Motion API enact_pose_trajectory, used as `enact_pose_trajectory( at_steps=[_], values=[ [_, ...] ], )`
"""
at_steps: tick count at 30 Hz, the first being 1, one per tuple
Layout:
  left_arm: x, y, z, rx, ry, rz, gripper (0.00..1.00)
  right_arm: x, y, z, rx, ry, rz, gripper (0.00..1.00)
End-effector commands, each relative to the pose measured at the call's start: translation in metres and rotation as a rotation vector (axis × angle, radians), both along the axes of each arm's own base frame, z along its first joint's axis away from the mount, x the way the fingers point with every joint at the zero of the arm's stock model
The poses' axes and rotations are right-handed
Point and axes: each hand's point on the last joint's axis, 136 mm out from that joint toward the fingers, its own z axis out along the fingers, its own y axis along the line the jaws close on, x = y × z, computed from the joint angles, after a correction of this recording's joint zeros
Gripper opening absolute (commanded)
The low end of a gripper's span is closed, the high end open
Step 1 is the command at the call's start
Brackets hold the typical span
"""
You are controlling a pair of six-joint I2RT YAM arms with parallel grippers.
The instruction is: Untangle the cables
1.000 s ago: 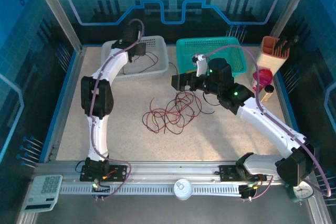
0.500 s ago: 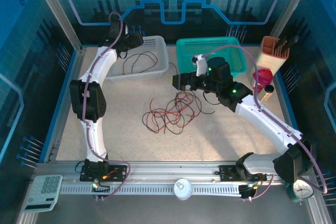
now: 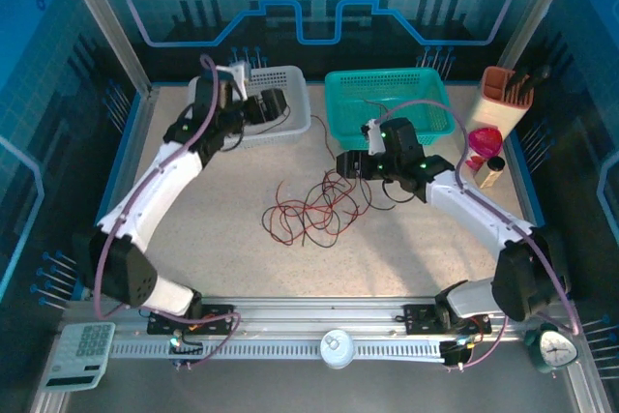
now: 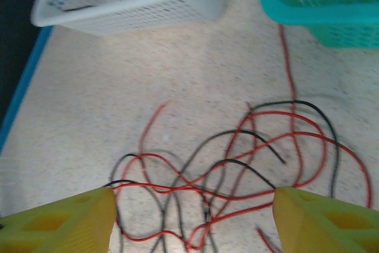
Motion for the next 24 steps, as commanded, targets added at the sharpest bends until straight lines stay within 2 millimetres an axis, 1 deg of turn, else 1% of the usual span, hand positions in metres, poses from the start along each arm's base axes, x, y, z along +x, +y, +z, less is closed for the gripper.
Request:
enact_pose_trajectory(
  at_steps=[1,4,5,7,11,14,16,19,24],
  values=[
    [-0.024,-0.008,-0.016,-0.042,0.007,0.013,0.84,0.003,-0.019,-0.036,-0.074,0.067,-0.040,0.71],
    [-0.053,-0.006,-0.040,-0.059,0.040,0.033,0.84,0.001,-0.016,-0.050,-0.077,0.104,-0.018,0.69],
    [-0.063,-0.005,-0.051,-0.059,0.062,0.036,0.84,0.000,-0.014,-0.054,-0.072,0.115,-0.009,0.68],
    [-0.082,-0.002,-0.070,-0.026,0.109,0.046,0.84,-0.003,-0.011,-0.059,-0.058,0.135,0.001,0.67],
    [-0.122,0.006,-0.107,0.067,0.230,0.053,0.81,-0.011,-0.004,-0.056,-0.045,0.127,0.013,0.67],
    [-0.144,0.009,-0.129,0.117,0.291,0.049,0.73,-0.014,-0.001,-0.052,-0.032,0.116,0.009,0.67],
    [-0.154,0.009,-0.138,0.155,0.311,0.048,0.70,-0.015,0.002,-0.048,-0.016,0.109,0.008,0.67],
    [-0.160,0.005,-0.149,0.197,0.323,0.043,0.65,-0.017,0.011,-0.038,0.012,0.084,0.030,0.68],
    [-0.155,-0.013,-0.162,0.209,0.340,0.008,0.61,-0.021,0.020,-0.025,0.018,0.062,0.054,0.68]
  ],
)
